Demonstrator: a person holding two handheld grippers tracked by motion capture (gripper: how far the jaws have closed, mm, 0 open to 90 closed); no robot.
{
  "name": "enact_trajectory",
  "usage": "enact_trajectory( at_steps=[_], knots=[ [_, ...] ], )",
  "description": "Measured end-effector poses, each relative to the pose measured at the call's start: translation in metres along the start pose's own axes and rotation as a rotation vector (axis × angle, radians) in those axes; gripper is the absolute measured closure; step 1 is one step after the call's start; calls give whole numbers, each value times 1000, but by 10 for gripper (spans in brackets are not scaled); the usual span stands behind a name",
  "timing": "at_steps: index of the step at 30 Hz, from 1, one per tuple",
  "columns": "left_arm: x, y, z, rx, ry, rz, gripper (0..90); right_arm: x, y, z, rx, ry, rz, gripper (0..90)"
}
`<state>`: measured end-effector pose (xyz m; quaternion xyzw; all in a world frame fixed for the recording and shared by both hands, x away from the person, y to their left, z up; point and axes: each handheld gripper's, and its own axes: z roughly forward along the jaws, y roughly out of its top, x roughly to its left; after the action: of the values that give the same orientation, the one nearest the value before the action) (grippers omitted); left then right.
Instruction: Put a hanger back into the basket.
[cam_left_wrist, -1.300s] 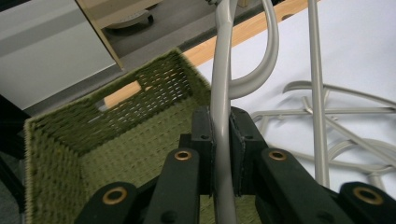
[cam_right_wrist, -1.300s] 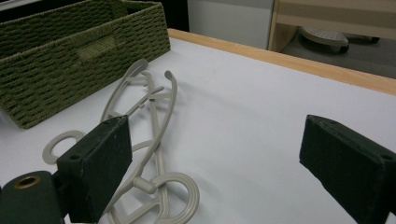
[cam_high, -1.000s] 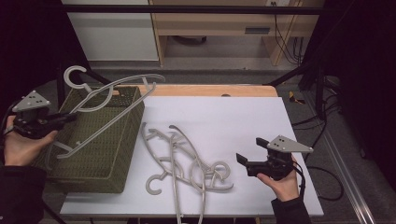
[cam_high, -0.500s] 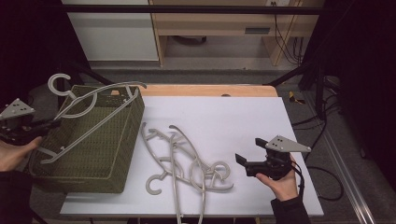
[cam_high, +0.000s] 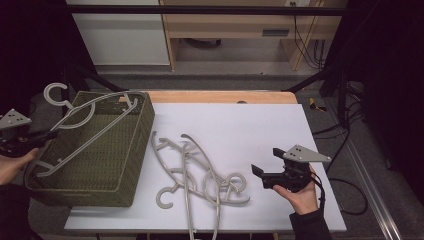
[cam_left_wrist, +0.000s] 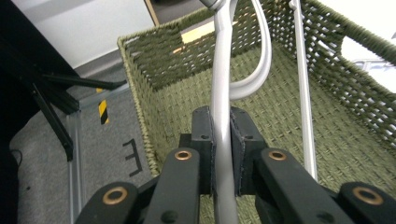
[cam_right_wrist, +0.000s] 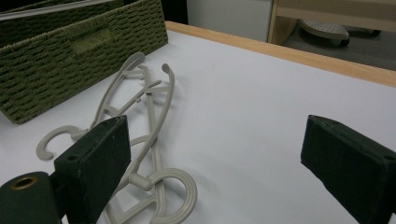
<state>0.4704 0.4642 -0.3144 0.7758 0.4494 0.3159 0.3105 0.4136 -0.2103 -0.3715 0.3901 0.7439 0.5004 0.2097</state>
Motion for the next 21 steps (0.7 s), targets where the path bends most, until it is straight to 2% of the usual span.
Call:
enact_trajectory(
  at_steps=[5, 12, 16, 21],
  knots=[
    [1, -3, 7, 24, 16, -5, 816, 0, 0, 0, 2, 0, -3, 86],
    [-7, -4, 24, 39, 13, -5, 816, 1, -1, 2, 9, 1, -4, 86],
    [-11, -9, 36, 66, 14, -9, 816, 1, -1, 1, 9, 3, -3, 86],
    [-19, -15, 50, 124, 9, 0, 815, 1, -1, 1, 11, 1, -4, 87]
  ],
)
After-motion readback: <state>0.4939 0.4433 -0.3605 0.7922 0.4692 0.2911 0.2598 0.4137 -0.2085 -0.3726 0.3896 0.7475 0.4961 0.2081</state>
